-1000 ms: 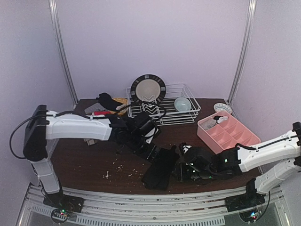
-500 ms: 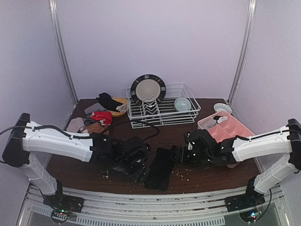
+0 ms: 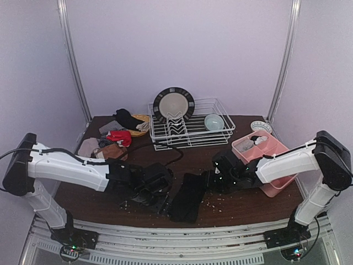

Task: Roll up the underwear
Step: Adjust the underwear at the center of the board.

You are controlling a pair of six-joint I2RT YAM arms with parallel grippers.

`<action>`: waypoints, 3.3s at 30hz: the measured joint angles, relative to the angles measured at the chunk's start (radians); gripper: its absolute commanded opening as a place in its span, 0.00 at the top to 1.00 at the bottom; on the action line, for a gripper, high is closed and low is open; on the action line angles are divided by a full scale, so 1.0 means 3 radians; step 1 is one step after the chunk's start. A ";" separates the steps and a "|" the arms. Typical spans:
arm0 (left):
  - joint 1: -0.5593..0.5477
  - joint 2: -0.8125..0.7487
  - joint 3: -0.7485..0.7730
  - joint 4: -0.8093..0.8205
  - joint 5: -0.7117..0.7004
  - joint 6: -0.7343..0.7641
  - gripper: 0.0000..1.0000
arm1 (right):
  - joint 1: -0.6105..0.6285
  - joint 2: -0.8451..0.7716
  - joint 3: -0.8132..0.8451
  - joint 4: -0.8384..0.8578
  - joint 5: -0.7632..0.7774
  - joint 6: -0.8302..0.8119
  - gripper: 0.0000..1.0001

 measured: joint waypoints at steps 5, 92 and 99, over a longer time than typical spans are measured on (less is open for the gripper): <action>0.0000 -0.0001 -0.0067 0.0013 -0.0001 -0.0001 0.25 | -0.0014 -0.0009 -0.0271 0.0121 -0.0013 0.0000 0.87; 0.0000 -0.0019 -0.0529 0.1127 0.0408 -0.0399 0.21 | 0.0950 -0.0323 -0.1528 0.2056 -0.0373 0.0923 1.00; 0.0000 0.0334 -0.0214 0.1239 0.0540 -0.0331 0.43 | 0.0947 -0.0295 -0.1649 0.2252 -0.0411 0.0813 1.00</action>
